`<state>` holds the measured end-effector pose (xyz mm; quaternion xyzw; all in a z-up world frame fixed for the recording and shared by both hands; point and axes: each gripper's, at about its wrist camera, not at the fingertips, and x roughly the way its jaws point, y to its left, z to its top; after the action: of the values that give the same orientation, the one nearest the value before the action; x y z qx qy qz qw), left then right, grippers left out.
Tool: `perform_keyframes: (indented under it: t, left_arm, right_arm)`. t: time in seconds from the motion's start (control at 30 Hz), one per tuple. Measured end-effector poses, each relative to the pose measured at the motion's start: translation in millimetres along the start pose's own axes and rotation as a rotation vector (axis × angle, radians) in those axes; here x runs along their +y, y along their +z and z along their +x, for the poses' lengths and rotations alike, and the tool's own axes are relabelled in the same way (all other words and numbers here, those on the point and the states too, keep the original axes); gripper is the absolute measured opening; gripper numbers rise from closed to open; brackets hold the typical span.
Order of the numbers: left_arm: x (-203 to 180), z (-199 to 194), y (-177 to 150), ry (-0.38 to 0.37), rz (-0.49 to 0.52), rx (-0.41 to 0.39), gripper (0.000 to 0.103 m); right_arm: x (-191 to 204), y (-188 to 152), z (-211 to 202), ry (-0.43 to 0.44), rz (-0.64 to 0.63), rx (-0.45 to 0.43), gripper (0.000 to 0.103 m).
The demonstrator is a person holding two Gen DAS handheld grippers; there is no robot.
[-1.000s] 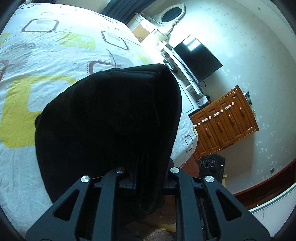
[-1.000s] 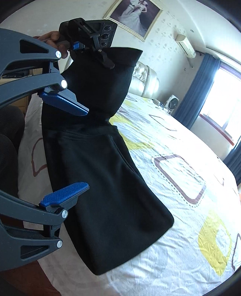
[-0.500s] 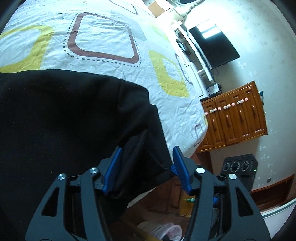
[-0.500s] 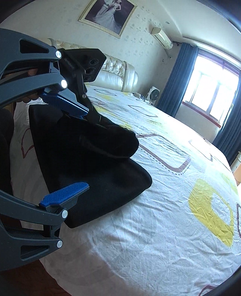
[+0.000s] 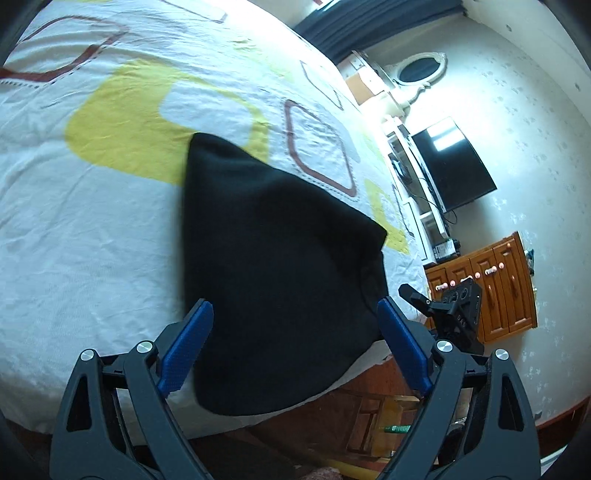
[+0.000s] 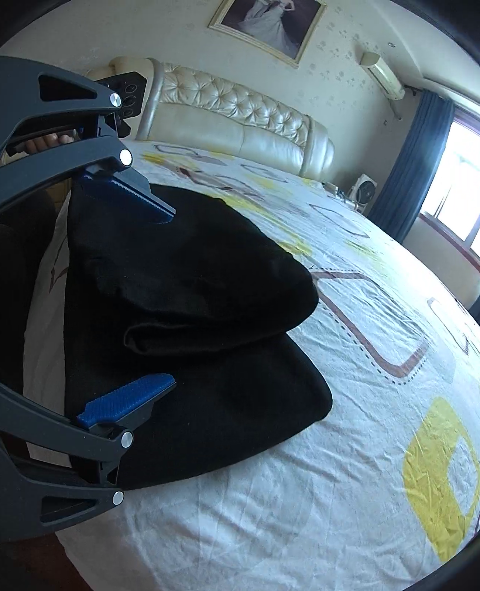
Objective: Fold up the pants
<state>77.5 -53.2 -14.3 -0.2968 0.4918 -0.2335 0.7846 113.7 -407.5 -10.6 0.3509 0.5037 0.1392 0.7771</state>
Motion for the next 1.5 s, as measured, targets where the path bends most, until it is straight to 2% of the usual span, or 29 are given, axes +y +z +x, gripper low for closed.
perform_keyframes:
  t: [0.07, 0.17, 0.2, 0.27, 0.37, 0.43, 0.53, 0.63, 0.77, 0.83, 0.87, 0.93, 0.97, 1.0, 1.07, 1.17, 1.27, 1.33, 1.5]
  left_arm:
    - [27.0, -6.5, -0.8, 0.005, -0.072, -0.007, 0.09]
    - [47.6, -8.3, -6.6, -0.005, -0.156, -0.011, 0.09]
    - [54.9, -8.8, -8.3, -0.01, -0.176, -0.006, 0.09]
    - [60.7, -7.3, -11.3, -0.023, -0.206, 0.006, 0.09]
    - [54.5, -1.9, -15.6, -0.048, -0.208, 0.018, 0.09]
    - [48.5, 2.8, -16.0, -0.07, -0.197, 0.025, 0.09]
    - [36.2, 16.6, -17.9, -0.095, -0.182, 0.048, 0.091]
    - [30.1, 31.6, -19.5, -0.107, -0.178, 0.069, 0.091]
    - [32.0, 46.3, -23.6, -0.089, -0.188, 0.088, 0.091]
    - [35.4, 48.0, -25.2, -0.098, -0.195, 0.084, 0.091]
    - [37.0, 47.7, -25.8, -0.109, -0.195, 0.081, 0.091]
    - [40.8, 45.4, -27.5, -0.133, -0.198, 0.073, 0.091]
    - [44.0, 44.8, -28.2, -0.145, -0.2, 0.07, 0.091]
    - [45.7, 43.7, -29.1, -0.157, -0.203, 0.069, 0.092]
    - [48.0, 42.3, -30.2, -0.193, -0.215, 0.069, 0.092]
    - [45.9, 45.9, -31.6, -0.256, -0.226, 0.079, 0.092]
    - [45.4, 50.7, -32.6, -0.256, -0.229, 0.077, 0.092]
    - [44.9, 51.2, -32.2, -0.258, -0.228, 0.07, 0.092]
    - [44.3, 48.9, -31.6, -0.3, -0.23, 0.051, 0.096]
  right_arm:
    - [5.7, 4.0, 13.9, 0.013, -0.018, 0.037, 0.08]
    - [11.3, 4.4, 30.9, -0.002, -0.024, 0.079, 0.031]
    - [13.1, 3.2, 34.4, -0.019, -0.031, 0.088, 0.02]
    - [20.9, 0.3, 31.1, -0.057, -0.09, 0.08, 0.017]
    - [26.5, 1.4, 5.5, -0.043, -0.118, 0.028, 0.014]
    - [26.5, 2.3, -12.9, -0.086, -0.16, -0.005, 0.012]
    - [10.1, 3.5, -32.0, -0.168, -0.17, -0.028, 0.011]
    - [-17.9, 2.3, -36.8, -0.207, -0.131, -0.034, 0.011]
    - [-36.1, 1.9, -31.1, -0.159, -0.072, -0.037, 0.013]
    - [-45.1, 2.5, -36.8, -0.124, -0.04, -0.042, 0.016]
    - [-48.1, 2.6, -41.1, -0.102, -0.028, -0.048, 0.022]
    - [-53.1, 1.8, -52.5, -0.067, -0.003, -0.066, 0.042]
    - [-57.5, 0.9, -59.7, -0.044, 0.02, -0.082, 0.071]
    - [-63.8, -1.7, -68.4, -0.034, 0.047, -0.108, 0.084]
    - [-80.2, -7.4, -80.6, -0.006, 0.092, -0.132, 0.084]
    - [-104.1, -17.4, -77.2, 0.029, 0.167, -0.105, 0.084]
    - [-118.7, -27.8, -69.4, 0.117, 0.234, -0.105, 0.085]
    - [-120.2, -28.6, -68.4, 0.152, 0.249, -0.115, 0.087]
    - [-104.9, -30.2, -53.4, 0.231, 0.214, -0.057, 0.087]
